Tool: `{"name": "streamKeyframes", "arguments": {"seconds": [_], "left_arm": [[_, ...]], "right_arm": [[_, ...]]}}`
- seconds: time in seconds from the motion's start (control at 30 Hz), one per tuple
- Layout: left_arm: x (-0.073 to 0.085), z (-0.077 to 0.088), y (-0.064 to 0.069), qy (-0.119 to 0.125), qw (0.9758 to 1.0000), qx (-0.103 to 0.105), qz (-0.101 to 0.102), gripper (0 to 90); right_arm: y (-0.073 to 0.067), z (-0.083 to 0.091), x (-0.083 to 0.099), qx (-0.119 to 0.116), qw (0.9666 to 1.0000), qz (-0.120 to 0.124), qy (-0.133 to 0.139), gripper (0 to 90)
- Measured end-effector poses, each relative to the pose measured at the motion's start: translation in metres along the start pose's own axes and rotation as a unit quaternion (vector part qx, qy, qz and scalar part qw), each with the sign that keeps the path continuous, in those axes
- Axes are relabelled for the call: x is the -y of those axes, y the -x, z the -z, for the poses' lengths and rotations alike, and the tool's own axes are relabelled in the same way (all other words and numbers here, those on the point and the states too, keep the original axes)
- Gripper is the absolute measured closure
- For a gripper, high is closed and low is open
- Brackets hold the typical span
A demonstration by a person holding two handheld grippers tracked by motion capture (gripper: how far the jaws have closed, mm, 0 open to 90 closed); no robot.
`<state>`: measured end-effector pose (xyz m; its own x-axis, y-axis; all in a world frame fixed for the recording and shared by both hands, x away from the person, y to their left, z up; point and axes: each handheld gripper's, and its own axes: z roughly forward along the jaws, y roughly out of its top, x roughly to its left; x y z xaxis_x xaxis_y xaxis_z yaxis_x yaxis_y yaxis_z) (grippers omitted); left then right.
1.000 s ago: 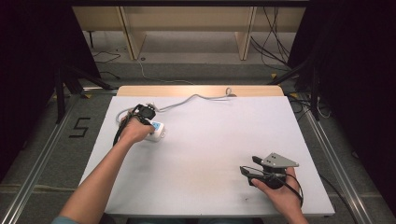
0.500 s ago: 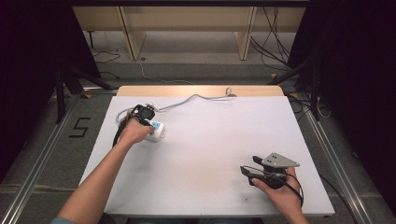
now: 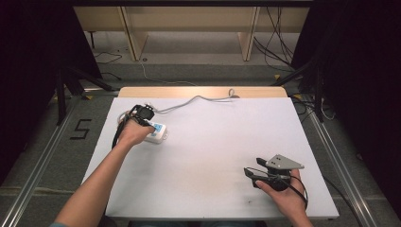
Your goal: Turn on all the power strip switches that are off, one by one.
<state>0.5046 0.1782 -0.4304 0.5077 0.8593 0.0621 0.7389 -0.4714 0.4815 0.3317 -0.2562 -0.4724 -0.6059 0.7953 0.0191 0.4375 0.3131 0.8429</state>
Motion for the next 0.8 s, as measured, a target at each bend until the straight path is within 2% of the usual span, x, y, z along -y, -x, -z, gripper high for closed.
{"name": "streamKeyframes", "arguments": {"seconds": [0.43,0.8], "left_arm": [[0.007,0.016,0.001,0.025,0.9996,0.012,-0.001,89.8],[0.021,0.03,0.004,0.045,0.9987,0.022,-0.007,89.6]], "right_arm": [[0.001,0.001,0.0,0.002,1.0,-0.003,0.001,35.9],[0.004,0.002,0.0,0.004,1.0,-0.006,0.002,35.9]]}}
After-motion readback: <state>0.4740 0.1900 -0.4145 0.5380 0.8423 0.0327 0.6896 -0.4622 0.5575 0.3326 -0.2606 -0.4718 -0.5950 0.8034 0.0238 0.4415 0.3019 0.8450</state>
